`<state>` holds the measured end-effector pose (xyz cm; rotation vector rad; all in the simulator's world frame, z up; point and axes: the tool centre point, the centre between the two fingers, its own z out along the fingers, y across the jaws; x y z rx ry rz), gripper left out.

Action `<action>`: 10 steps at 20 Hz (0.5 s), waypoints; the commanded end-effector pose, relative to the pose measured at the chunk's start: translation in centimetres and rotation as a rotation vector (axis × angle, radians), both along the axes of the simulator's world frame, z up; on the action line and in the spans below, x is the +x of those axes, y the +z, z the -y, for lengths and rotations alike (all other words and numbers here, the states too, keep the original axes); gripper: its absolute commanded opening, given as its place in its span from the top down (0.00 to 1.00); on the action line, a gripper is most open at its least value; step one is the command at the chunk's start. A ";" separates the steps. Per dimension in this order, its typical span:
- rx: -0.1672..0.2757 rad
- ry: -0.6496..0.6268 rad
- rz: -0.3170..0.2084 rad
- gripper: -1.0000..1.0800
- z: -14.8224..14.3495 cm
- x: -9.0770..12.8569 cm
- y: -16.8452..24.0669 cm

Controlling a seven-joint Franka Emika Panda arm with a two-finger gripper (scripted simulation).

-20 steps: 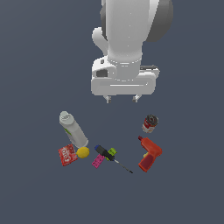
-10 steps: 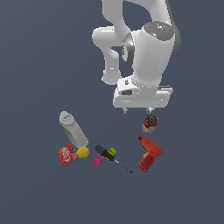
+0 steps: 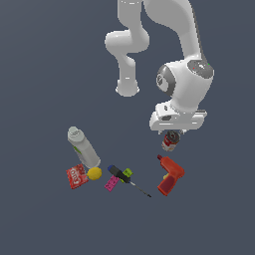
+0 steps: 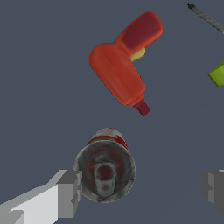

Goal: Pick up a designated object from a clutter of objects.

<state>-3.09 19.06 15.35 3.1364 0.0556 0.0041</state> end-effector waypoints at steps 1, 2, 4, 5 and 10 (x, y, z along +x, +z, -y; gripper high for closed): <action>0.002 0.003 0.000 0.04 -1.3 -0.8 -1.2; 0.003 0.004 -0.001 0.04 -1.7 -1.0 -1.6; 0.004 0.006 -0.002 0.04 -2.2 -1.4 -2.2; 0.004 0.007 -0.002 0.04 -2.4 -1.6 -2.4; 0.004 0.009 -0.004 0.04 -2.6 -1.7 -2.5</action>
